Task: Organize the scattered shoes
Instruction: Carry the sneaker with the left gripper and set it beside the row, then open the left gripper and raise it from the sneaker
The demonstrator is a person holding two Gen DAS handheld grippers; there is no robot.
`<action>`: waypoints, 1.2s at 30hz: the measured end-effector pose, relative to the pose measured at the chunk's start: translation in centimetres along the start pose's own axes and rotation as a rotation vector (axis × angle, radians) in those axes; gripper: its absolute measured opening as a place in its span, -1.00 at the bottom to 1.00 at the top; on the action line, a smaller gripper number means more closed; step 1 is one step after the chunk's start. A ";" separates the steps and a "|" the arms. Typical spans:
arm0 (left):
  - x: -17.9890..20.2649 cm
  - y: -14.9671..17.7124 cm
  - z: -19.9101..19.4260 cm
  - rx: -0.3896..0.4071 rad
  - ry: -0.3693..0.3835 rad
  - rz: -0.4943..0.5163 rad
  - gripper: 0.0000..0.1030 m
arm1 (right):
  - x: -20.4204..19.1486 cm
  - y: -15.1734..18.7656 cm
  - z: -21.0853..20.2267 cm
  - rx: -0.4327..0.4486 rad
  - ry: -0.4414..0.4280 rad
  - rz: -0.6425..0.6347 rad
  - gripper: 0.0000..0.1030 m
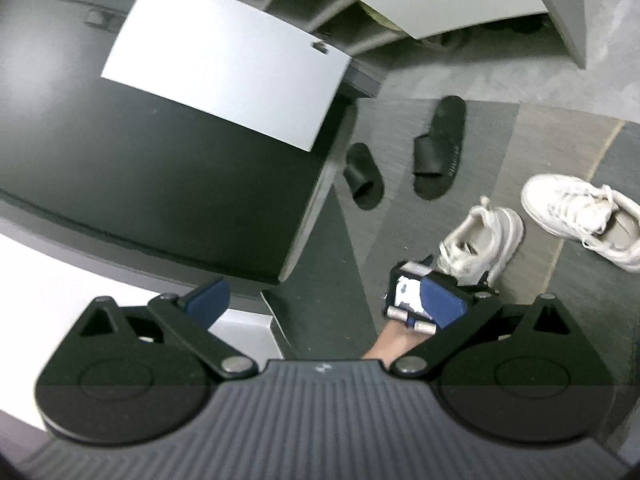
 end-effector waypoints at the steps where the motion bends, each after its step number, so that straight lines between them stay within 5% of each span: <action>1: -0.5 -0.1 -1.6 0.008 0.001 -0.053 0.99 | -0.2 0.4 0.1 -0.010 -0.007 -0.007 1.00; 20: -10.4 2.6 -27.3 -0.009 -0.170 -0.701 0.99 | -1.2 1.6 -2.2 -0.012 0.029 -0.195 1.00; 23: -11.9 4.0 -30.9 0.012 -0.238 -0.735 0.99 | -1.3 1.9 -2.3 -0.028 0.050 -0.275 1.00; 36: -12.8 7.3 -39.1 0.049 -0.249 -0.975 0.99 | -3.3 3.5 0.6 -0.057 0.163 -0.731 1.00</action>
Point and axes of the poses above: each gripper's, at about its wrist camera, not at the fingertips, and z roughly the way its jaws point, x to its right, y to its underside, the point moved 9 cm from there along z, roughly the way its jaws point, and after that the axes turned 3 degrees about y, right-handed, at the moved point
